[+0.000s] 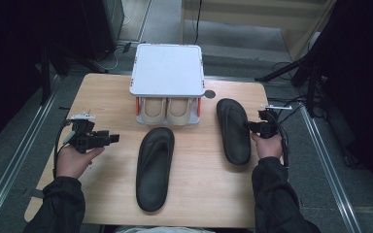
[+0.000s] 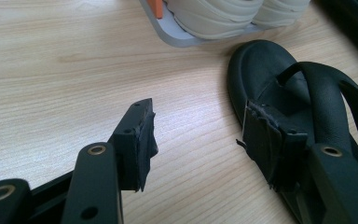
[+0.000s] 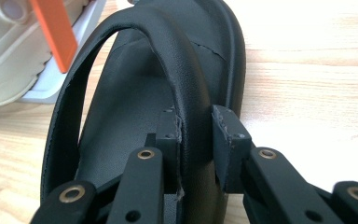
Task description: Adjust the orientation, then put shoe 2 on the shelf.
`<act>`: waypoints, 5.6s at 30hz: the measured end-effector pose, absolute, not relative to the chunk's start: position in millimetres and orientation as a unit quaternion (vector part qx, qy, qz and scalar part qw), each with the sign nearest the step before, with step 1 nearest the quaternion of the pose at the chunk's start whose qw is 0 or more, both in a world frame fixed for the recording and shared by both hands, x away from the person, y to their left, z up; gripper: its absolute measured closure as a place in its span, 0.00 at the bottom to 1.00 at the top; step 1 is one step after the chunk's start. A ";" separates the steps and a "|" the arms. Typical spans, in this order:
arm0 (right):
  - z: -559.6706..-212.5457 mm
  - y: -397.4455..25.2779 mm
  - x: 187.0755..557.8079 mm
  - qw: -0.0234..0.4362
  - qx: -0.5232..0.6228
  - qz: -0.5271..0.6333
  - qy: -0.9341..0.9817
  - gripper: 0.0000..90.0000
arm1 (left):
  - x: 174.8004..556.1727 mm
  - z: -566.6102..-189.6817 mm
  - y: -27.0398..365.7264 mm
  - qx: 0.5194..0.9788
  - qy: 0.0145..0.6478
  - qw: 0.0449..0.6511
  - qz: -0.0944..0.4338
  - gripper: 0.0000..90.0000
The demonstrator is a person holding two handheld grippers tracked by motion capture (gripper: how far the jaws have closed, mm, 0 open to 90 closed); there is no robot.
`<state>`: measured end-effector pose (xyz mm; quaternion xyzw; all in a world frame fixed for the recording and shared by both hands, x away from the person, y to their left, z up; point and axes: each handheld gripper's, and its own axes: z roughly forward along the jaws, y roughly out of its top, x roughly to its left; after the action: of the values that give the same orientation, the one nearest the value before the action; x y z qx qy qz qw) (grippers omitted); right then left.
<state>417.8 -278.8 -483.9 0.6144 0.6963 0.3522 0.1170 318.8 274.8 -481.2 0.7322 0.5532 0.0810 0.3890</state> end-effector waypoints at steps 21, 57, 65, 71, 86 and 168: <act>-462.9 -265.8 385.8 0.105 0.578 0.368 0.720 0.83 | 314.9 -478.8 267.5 0.738 0.540 0.396 0.083 0.49; -495.3 -183.5 327.7 0.051 0.509 0.341 0.789 0.82 | 308.7 -476.8 249.7 0.759 0.495 0.417 0.072 0.71; -500.2 -169.0 323.5 0.038 0.499 0.346 0.793 0.80 | 308.6 -478.4 244.9 0.769 0.484 0.413 0.066 0.77; -495.2 -168.8 321.3 0.032 0.488 0.373 0.789 0.69 | 307.9 -480.4 239.2 0.772 0.479 0.413 0.064 0.87; -496.5 -184.2 332.8 0.076 0.455 0.369 0.807 1.00 | 315.2 -500.7 225.4 0.797 0.463 0.386 0.052 1.00; -485.2 -133.1 275.6 0.080 0.438 0.449 0.775 0.64 | 297.8 -482.8 215.7 0.812 0.438 0.385 0.039 0.57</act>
<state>275.6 -133.1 -485.2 0.4382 0.7745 0.4491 0.0804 297.8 215.7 -482.8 0.8116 0.4378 0.0388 0.3849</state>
